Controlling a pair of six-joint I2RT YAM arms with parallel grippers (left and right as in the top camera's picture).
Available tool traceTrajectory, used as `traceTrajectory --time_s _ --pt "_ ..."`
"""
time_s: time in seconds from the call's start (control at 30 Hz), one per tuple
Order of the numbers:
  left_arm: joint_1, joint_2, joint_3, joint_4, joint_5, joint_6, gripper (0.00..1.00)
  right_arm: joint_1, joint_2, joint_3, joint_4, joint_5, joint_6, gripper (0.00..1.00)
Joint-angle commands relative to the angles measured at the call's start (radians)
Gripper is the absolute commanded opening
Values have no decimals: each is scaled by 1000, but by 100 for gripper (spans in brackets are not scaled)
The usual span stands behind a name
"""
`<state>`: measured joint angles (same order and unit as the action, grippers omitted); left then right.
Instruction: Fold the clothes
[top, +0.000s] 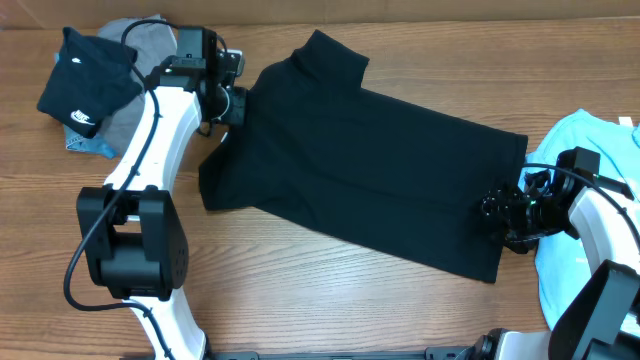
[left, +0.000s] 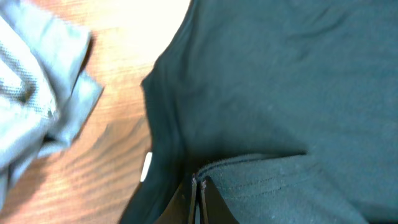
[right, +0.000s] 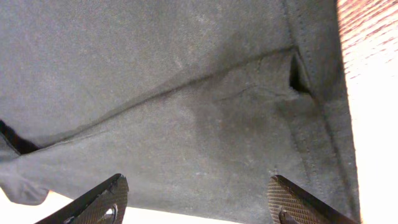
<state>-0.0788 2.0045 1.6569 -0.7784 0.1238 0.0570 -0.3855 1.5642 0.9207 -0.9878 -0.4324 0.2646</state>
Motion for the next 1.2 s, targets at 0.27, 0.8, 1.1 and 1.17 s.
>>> traceTrajectory --time_s 0.27,0.8,1.1,1.17 --pt "-22 -30 19 10 11 41 4 4 -16 -18 -61 275 207 74" --pt "-22 -31 19 2 -1 41 4 3 -15 -296 159 294 396 4" --pt "-20 -30 31 139 -39 63 4 3 -16 -296 144 368 417 4" --pt "-20 -30 31 150 -38 64 4 3 -16 -296 142 373 416 4"
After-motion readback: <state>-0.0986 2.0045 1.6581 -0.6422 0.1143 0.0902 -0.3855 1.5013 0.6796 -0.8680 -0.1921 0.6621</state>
